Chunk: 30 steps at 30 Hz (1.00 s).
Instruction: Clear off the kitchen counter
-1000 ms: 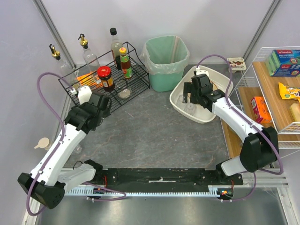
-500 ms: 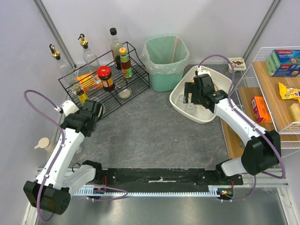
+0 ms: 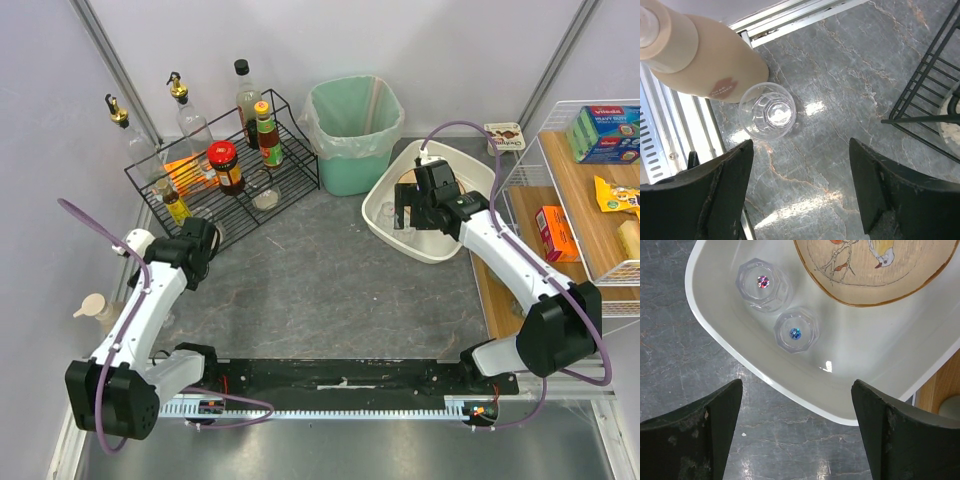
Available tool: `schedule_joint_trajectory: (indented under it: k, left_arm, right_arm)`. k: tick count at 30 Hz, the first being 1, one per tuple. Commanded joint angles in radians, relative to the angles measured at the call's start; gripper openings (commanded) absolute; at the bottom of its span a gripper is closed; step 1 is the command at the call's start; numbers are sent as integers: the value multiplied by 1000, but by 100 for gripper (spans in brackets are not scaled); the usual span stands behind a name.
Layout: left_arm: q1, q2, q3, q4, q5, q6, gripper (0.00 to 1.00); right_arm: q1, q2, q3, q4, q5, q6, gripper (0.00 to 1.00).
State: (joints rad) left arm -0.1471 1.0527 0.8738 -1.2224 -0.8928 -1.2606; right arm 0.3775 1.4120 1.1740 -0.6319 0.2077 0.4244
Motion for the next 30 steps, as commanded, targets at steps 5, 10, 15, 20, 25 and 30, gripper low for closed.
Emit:
schedule_joint_trajectory:
  k: [5,10,15,20,25,30]
  left_arm:
    - [59,62,-41,64,-63,-121,70]
    - [125,86,-104,156,-6,-83,68]
    - [181,82,-119,251,63,-14,69]
    - [233,98,-122,278,91,12,71]
    - [267,156,-111,264,83,7,66]
    - [280,213,-107,259,97,-8,49]
  right_arm:
    - [0,-30,64,-63,-24,-39,96]
    - [-2,-48,49,-68,-27,-36,96]
    - [-2,-48,35,-68,-30,-30,96]
    - [-2,-51,35,-69,-31,-18,95]
    - [-2,-38,36,-68,-33,-7,95]
    - [-2,-19,49,-68,-36,-3,95]
